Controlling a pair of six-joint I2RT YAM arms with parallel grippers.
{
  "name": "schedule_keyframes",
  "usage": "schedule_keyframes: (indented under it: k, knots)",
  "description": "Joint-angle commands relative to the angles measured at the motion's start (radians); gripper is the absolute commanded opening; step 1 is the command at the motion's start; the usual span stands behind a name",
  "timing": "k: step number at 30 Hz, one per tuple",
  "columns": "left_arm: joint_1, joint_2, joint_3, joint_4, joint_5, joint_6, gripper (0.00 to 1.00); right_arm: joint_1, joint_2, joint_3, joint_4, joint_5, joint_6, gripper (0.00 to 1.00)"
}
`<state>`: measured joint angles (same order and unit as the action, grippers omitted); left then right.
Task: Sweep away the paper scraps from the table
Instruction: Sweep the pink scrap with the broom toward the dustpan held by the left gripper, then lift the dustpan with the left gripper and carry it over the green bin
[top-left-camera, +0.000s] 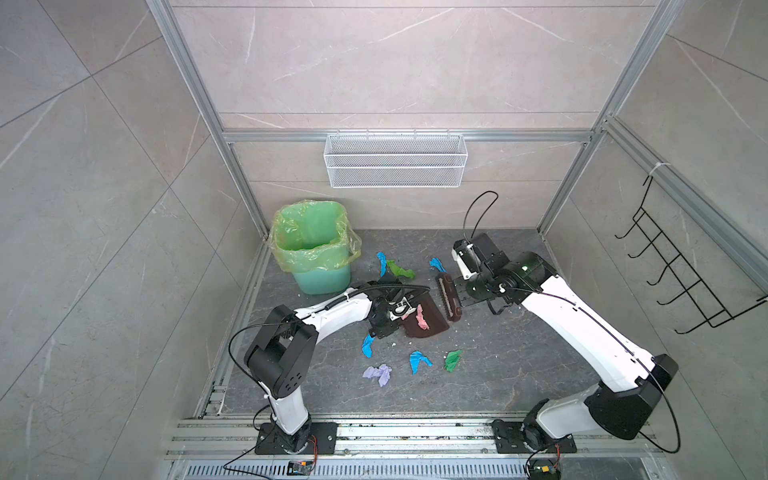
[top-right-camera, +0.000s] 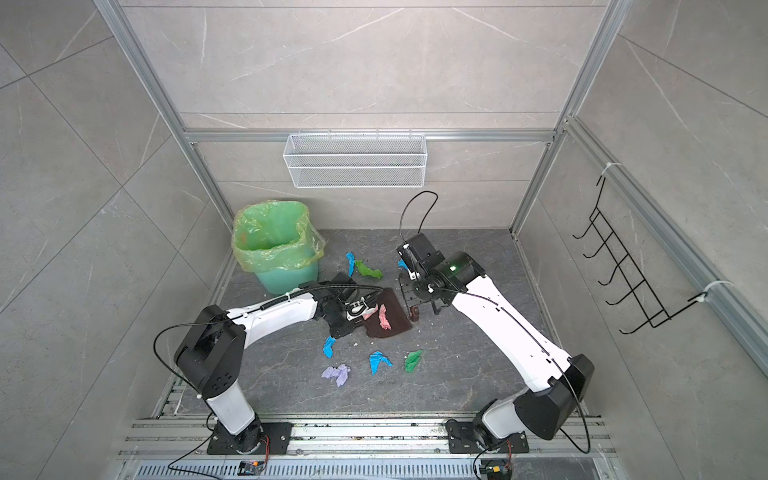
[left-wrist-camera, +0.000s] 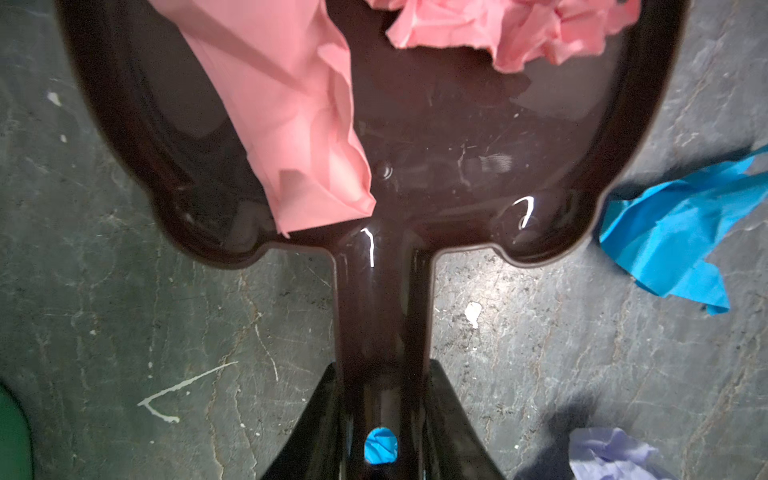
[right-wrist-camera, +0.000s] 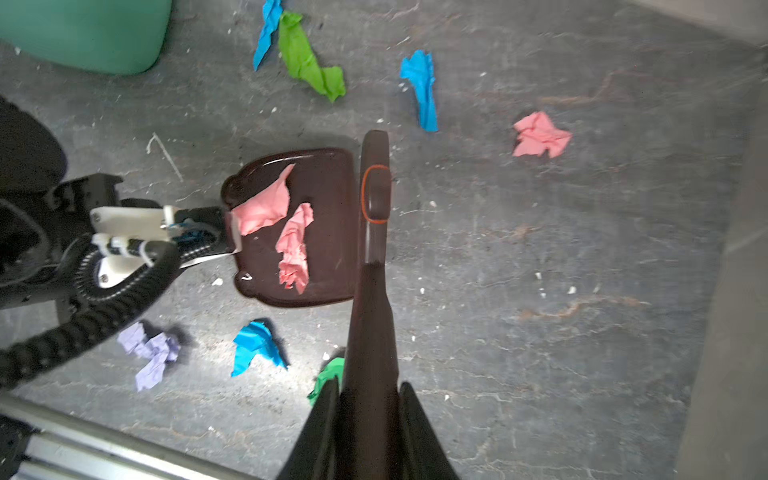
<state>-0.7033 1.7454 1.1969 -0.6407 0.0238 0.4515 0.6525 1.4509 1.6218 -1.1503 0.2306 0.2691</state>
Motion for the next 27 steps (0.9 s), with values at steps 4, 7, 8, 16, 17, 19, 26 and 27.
schedule_keyframes:
  k: [4, 7, 8, 16, 17, 19, 26, 27]
  knots:
    - [0.004, -0.064, 0.072, -0.04, -0.023, -0.041, 0.0, -0.004, -0.098, -0.062, 0.037, 0.207, 0.043, 0.0]
    - [0.01, -0.081, 0.112, -0.08, -0.025, -0.048, 0.0, -0.017, -0.106, -0.088, 0.041, 0.225, 0.054, 0.0]
    - [0.011, -0.087, 0.128, -0.096, -0.026, -0.049, 0.0, -0.023, -0.108, -0.098, 0.044, 0.223, 0.057, 0.0]
    - [0.025, -0.096, 0.324, -0.27, -0.089, -0.064, 0.0, -0.044, -0.124, -0.15, 0.079, 0.21, 0.072, 0.0]
    - [0.027, -0.094, 0.353, -0.293, -0.093, -0.066, 0.0, -0.045, -0.126, -0.156, 0.082, 0.209, 0.072, 0.0]
    - [0.031, -0.088, 0.412, -0.332, -0.103, -0.074, 0.0, -0.047, -0.13, -0.166, 0.09, 0.205, 0.073, 0.0]
    - [0.046, -0.053, 0.599, -0.451, -0.144, -0.107, 0.0, -0.048, -0.129, -0.187, 0.115, 0.185, 0.073, 0.0]
    - [0.05, -0.048, 0.623, -0.468, -0.153, -0.113, 0.0, -0.049, -0.129, -0.19, 0.119, 0.184, 0.073, 0.0]
